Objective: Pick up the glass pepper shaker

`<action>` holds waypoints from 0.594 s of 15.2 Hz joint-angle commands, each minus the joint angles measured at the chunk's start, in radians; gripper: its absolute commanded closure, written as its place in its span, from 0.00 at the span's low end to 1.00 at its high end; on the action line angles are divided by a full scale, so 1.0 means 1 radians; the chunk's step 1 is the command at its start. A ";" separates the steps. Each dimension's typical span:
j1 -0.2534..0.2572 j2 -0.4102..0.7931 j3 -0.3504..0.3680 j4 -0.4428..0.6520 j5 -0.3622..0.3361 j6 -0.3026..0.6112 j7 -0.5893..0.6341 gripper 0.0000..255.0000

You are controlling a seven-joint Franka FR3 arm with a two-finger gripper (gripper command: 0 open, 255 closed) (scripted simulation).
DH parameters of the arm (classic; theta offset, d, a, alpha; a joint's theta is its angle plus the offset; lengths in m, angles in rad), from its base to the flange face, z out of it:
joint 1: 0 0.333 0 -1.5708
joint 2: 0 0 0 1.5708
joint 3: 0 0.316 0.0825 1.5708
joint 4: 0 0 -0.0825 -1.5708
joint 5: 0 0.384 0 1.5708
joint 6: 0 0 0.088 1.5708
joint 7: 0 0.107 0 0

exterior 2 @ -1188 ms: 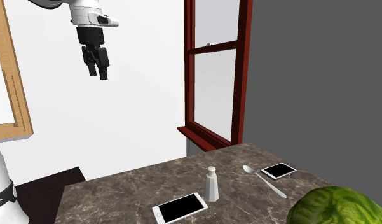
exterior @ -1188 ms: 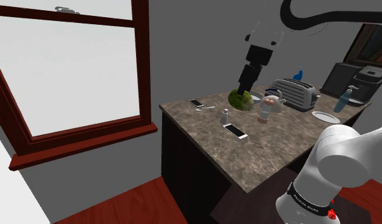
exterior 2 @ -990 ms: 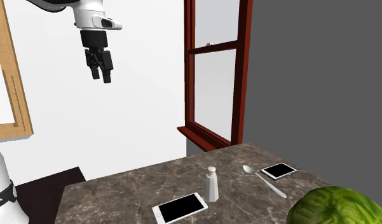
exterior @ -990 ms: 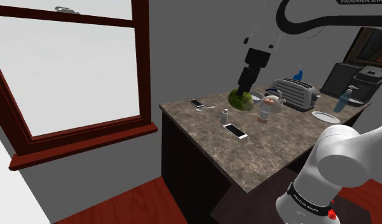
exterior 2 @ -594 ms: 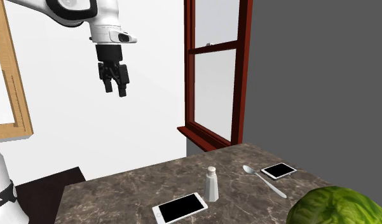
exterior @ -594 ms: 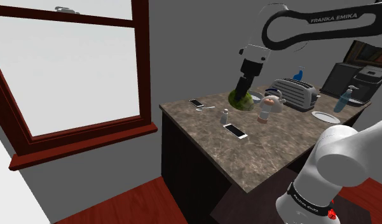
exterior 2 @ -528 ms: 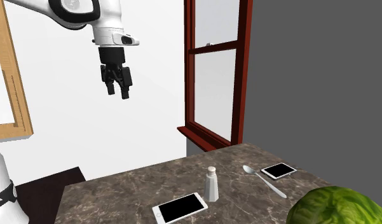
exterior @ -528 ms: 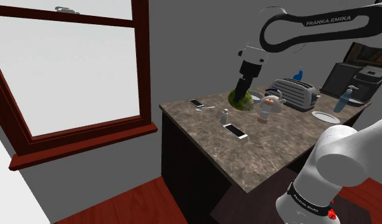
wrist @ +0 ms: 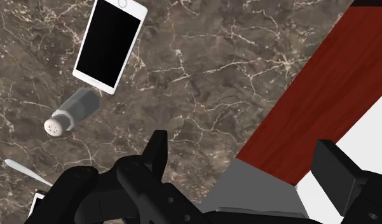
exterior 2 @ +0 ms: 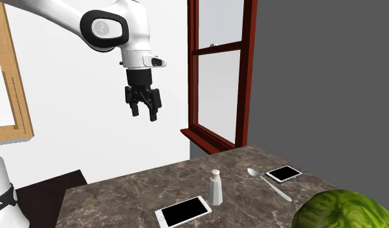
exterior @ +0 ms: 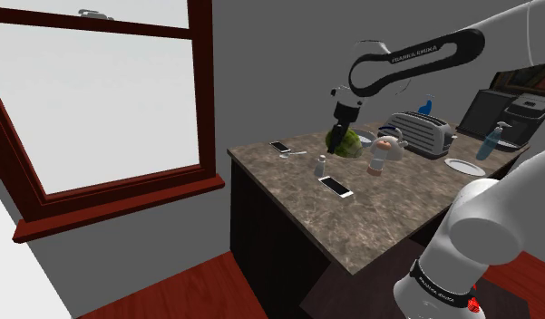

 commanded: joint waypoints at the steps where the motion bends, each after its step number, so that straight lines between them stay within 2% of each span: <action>1: -0.007 0.056 -0.027 0.015 -0.011 0.042 -0.045 0.00; 9: -0.023 0.341 -0.120 0.143 0.014 0.202 -0.228 0.00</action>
